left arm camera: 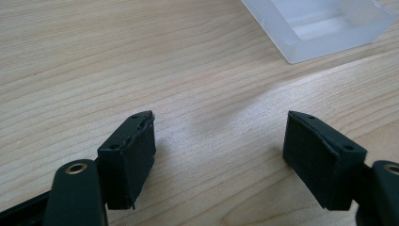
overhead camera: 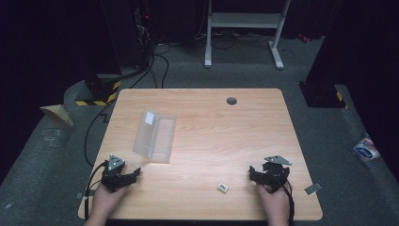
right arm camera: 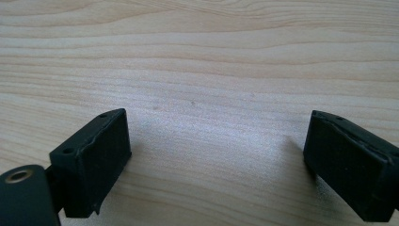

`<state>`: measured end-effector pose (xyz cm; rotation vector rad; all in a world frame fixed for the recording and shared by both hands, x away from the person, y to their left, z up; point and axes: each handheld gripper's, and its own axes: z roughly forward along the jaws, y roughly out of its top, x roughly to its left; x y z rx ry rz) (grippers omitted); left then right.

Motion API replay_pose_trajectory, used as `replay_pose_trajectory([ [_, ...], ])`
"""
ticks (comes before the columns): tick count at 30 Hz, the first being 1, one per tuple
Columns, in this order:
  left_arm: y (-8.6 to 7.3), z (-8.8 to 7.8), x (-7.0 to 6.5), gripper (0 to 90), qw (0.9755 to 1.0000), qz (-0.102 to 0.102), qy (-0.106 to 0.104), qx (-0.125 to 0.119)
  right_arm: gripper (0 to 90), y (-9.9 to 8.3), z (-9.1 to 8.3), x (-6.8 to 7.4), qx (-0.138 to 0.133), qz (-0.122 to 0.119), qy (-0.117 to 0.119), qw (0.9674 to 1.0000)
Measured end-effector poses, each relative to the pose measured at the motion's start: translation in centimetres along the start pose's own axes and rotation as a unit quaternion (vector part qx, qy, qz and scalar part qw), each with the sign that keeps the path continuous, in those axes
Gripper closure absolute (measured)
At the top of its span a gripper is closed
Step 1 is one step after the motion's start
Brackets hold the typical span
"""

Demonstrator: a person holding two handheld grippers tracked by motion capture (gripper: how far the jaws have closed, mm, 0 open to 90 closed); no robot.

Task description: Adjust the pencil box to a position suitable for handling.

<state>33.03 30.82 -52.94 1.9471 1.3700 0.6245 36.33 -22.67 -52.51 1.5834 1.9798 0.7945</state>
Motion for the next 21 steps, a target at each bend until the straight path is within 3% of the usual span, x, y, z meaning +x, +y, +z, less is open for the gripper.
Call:
replay_pose_trajectory([
  [21, 0.10, -0.02, -0.01, 26.4, 1.0000, 0.006, -0.001, 0.003, 7.6, -0.03, -0.02, -0.01, -0.001, -0.002, 0.001, 1.0000],
])
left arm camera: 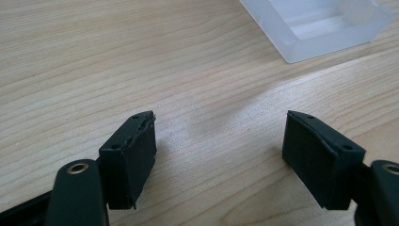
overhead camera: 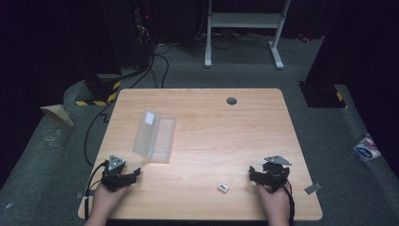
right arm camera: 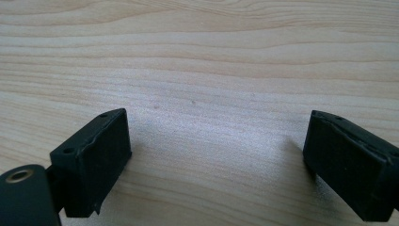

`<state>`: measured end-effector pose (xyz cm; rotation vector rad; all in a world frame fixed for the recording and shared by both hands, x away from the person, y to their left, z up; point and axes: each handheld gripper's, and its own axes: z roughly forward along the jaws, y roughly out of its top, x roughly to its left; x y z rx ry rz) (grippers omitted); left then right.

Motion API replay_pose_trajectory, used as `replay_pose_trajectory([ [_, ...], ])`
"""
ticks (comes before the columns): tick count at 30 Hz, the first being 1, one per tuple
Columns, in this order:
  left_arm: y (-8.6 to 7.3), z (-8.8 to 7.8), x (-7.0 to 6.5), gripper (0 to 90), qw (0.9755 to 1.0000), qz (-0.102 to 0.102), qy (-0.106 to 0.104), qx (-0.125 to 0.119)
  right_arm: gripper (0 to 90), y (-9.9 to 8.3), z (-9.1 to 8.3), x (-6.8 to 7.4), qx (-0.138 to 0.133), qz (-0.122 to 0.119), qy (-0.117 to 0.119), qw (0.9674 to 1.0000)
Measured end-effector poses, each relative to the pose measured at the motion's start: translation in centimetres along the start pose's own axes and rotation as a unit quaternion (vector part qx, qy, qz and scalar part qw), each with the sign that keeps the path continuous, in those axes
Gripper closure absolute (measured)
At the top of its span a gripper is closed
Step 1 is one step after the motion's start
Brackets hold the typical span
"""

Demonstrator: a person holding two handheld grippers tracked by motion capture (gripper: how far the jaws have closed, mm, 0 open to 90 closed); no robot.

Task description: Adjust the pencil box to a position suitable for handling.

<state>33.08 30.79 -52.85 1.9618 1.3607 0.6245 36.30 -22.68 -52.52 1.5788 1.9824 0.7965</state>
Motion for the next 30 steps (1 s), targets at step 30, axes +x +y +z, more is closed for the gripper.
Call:
replay_pose_trajectory([
  [30, 3.3, -1.3, -6.4, 36.7, 0.9951, 0.051, -0.073, -0.042, 14.0, -0.1, -0.2, 0.0, -0.006, -0.008, 0.008, 0.9999],
])
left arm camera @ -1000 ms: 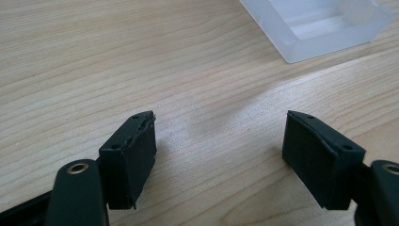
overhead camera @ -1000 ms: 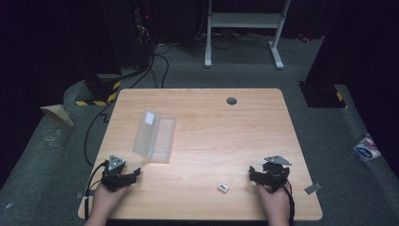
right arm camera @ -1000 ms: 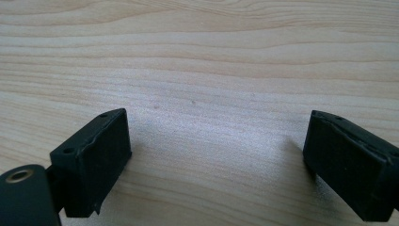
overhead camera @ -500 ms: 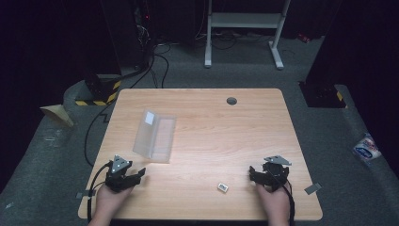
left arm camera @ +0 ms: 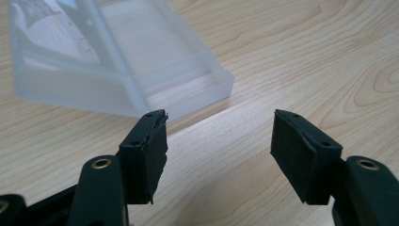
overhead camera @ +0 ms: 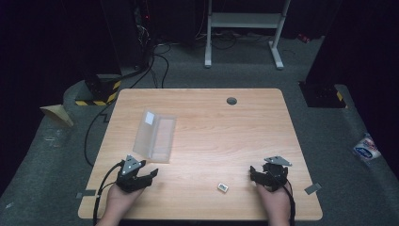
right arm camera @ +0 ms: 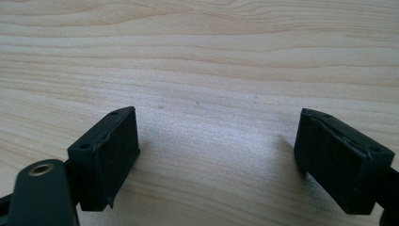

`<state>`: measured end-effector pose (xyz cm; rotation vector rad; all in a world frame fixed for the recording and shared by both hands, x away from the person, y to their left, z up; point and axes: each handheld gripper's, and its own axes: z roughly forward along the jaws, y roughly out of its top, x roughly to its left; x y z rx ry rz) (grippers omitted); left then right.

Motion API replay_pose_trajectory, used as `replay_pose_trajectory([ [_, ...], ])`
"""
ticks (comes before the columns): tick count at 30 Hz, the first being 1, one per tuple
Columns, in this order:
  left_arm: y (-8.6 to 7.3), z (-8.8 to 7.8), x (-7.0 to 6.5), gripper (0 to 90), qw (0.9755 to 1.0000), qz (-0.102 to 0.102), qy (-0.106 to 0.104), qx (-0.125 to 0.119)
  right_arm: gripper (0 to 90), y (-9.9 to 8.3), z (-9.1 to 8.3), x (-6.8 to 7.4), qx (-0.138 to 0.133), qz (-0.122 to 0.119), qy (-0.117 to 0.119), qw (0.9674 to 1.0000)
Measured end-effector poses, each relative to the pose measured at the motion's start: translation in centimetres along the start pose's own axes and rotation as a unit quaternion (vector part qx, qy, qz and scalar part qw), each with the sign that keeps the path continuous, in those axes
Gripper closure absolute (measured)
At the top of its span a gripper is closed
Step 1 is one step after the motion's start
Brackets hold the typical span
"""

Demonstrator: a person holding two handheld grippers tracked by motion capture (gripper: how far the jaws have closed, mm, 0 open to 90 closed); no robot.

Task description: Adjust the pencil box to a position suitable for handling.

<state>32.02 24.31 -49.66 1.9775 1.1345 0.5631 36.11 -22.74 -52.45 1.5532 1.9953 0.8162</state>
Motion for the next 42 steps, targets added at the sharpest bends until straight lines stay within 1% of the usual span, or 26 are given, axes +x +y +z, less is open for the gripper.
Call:
replay_pose_trajectory([
  [2, 0.6, 0.5, -0.5, 36.9, 0.9999, 0.008, 0.005, 0.004, 14.2, 0.0, 0.0, 0.0, 0.000, -0.001, 0.001, 1.0000],
  [3, 0.6, 0.5, -0.5, 37.4, 0.9999, 0.008, 0.005, 0.004, 14.2, 0.0, 0.0, 0.0, 0.000, -0.001, 0.001, 1.0000],
  [5, 1.3, 1.4, -1.1, 38.5, 0.9999, 0.001, 0.009, 0.005, 14.3, 0.0, 0.0, 0.0, -0.001, -0.001, 0.002, 1.0000],
  [7, 1.7, 2.0, -1.4, 40.2, 0.9998, 0.003, 0.018, 0.007, 14.3, 0.0, 0.0, 0.0, -0.001, -0.001, 0.002, 1.0000],
  [8, 1.7, 2.0, -1.4, 40.6, 0.9998, 0.003, 0.018, 0.007, 14.4, 0.0, 0.0, 0.0, -0.001, -0.002, 0.002, 1.0000],
  [9, 2.2, 2.7, -1.6, 41.1, 0.9998, -0.002, 0.019, 0.008, 14.5, 0.0, 0.0, 0.0, 0.000, -0.001, 0.002, 1.0000],
  [12, 2.7, 3.5, -1.6, 44.1, 0.9997, -0.004, 0.025, 0.008, 14.5, 0.0, 0.0, 0.0, 0.000, -0.001, 0.004, 1.0000],
  [13, 2.7, 3.5, -1.6, 45.0, 0.9997, -0.004, 0.025, 0.008, 14.5, 0.0, 0.0, 0.0, 0.000, -0.001, 0.004, 1.0000],
  [15, 3.2, 4.2, -1.5, 45.8, 0.9994, -0.003, 0.030, 0.015, 14.7, 0.0, 0.0, 0.0, -0.001, -0.002, 0.004, 1.0000],
  [16, 3.3, 4.5, -1.5, 46.1, 0.9995, -0.008, 0.029, 0.014, 14.8, 0.0, 0.0, 0.0, -0.001, -0.004, 0.004, 1.0000],
  [18, 3.5, 4.9, -1.4, 47.7, 0.9994, -0.012, 0.028, 0.017, 14.9, 0.0, 0.0, 0.0, -0.002, -0.008, 0.006, 1.0000],
  [20, 3.7, 5.2, -1.4, 51.9, 0.9993, -0.009, 0.029, 0.020, 14.9, 0.0, 0.1, 0.0, -0.003, -0.008, 0.005, 0.9999],
  [21, 3.8, 5.5, -1.4, 51.9, 0.9992, -0.006, 0.030, 0.027, 15.0, 0.0, 0.1, 0.0, -0.003, -0.009, 0.006, 0.9999],
  [22, 4.0, 5.9, -1.5, 55.0, 0.9991, -0.005, 0.029, 0.030, 15.0, 0.0, 0.1, 0.0, -0.003, -0.009, 0.006, 0.9999],
  [23, 4.1, 6.1, -1.6, 56.8, 0.9990, -0.007, 0.030, 0.031, 15.0, 0.0, 0.1, 0.0, -0.003, -0.007, 0.006, 1.0000],
  [25, 4.2, 6.5, -1.5, 61.2, 0.9989, -0.013, 0.033, 0.029, 15.0, 0.0, 0.1, 0.0, -0.003, -0.009, 0.006, 0.9999],
  [26, 4.3, 6.7, -1.6, 62.9, 0.9988, -0.020, 0.033, 0.031, 15.0, 0.0, 0.1, 0.0, -0.003, -0.009, 0.006, 0.9999],
  [28, 4.2, 7.1, -1.6, 65.9, 0.9984, -0.025, 0.037, 0.034, 15.0, 0.0, 0.1, 0.0, -0.003, -0.007, 0.006, 1.0000],
  [29, 4.2, 7.2, -1.6, 68.2, 0.9982, -0.024, 0.042, 0.037, 15.0, 0.0, 0.1, 0.0, -0.003, -0.009, 0.006, 0.9999],
  [30, 4.1, 7.4, -1.7, 69.4, 0.9979, -0.028, 0.045, 0.038, 15.0, 0.0, 0.1, 0.0, -0.003, -0.007, 0.006, 1.0000],
  [32, 4.0, 7.5, -1.7, 70.7, 0.9976, -0.023, 0.051, 0.041, 15.1, 0.0, 0.1, 0.0, -0.003, -0.009, 0.006, 0.9999],
  [34, 4.0, 7.7, -1.8, 72.7, 0.9975, -0.023, 0.053, 0.042, 15.1, 0.0, 0.1, 0.0, -0.004, -0.009, 0.006, 0.9999],
  [36, 3.9, 7.8, -1.8, 74.6, 0.9975, -0.023, 0.048, 0.047, 15.1, 0.0, 0.1, 0.0, -0.003, -0.009, 0.006, 0.9999],
  [42, 3.8, 7.8, -2.0, 76.2, 0.9976, -0.016, 0.051, 0.044, 15.1, 0.0, 0.0, 0.0, -0.003, -0.009, 0.006, 0.9999],
])
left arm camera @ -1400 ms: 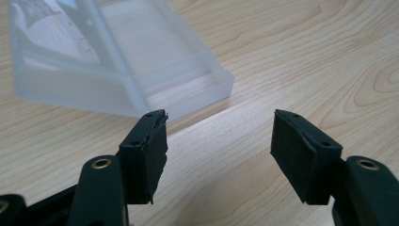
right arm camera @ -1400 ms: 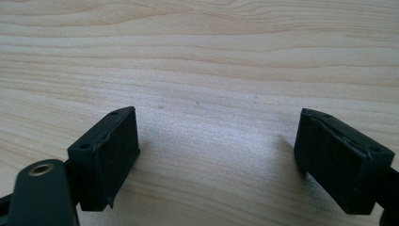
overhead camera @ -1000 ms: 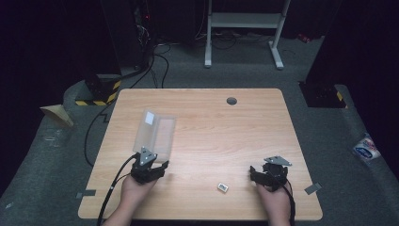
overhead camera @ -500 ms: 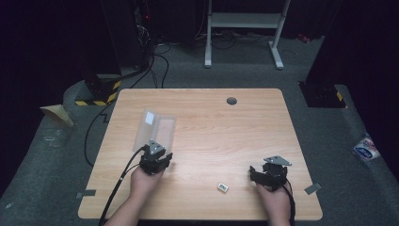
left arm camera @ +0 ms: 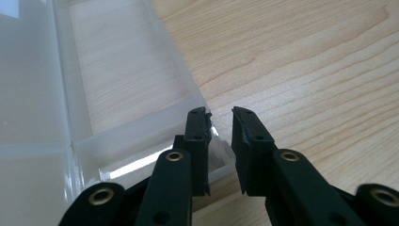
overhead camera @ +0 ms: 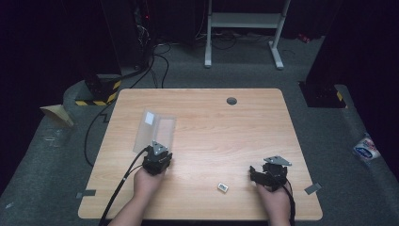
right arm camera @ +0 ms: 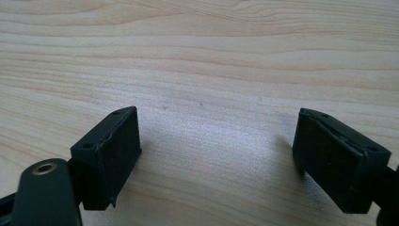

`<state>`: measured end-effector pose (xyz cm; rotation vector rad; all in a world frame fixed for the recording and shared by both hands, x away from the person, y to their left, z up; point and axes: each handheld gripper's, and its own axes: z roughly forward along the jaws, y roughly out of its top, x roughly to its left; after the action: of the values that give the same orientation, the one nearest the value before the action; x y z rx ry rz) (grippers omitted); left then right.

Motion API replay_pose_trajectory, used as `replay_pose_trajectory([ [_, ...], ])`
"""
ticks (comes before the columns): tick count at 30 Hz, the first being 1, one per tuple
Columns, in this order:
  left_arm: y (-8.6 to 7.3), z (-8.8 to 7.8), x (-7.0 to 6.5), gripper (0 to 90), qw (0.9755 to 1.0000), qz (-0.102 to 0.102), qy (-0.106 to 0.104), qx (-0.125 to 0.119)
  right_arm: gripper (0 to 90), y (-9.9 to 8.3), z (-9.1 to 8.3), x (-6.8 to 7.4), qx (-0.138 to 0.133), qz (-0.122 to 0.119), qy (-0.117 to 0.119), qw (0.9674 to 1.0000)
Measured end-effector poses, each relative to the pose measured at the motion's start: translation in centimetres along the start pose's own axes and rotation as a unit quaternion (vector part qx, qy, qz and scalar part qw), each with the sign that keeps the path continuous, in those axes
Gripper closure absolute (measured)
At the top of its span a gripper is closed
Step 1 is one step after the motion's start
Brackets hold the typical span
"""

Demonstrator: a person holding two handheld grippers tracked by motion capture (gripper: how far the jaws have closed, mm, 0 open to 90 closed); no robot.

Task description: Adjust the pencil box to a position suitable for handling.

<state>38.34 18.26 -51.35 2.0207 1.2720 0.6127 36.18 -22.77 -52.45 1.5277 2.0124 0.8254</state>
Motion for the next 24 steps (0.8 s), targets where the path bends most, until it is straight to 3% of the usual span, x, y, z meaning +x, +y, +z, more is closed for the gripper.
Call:
replay_pose_trajectory([
  [7, -0.3, -0.1, -0.5, 80.5, 0.9998, 0.010, -0.018, -0.006, 15.1, 0.0, 0.0, 0.0, 0.000, 0.000, 0.000, 1.0000],
  [15, -0.7, -0.6, -2.3, 83.8, 0.9983, 0.034, -0.045, -0.014, 15.1, 0.0, 0.0, 0.0, 0.000, 0.000, 0.000, 1.0000],
  [18, -1.1, -0.9, -3.0, 83.9, 0.9969, 0.050, -0.058, -0.019, 15.1, 0.0, 0.0, 0.0, -0.001, 0.000, -0.001, 1.0000],
  [24, -1.7, -1.5, -3.4, 84.1, 0.9947, 0.061, -0.079, -0.023, 15.1, 0.0, 0.0, 0.0, -0.001, 0.000, -0.001, 1.0000],
])
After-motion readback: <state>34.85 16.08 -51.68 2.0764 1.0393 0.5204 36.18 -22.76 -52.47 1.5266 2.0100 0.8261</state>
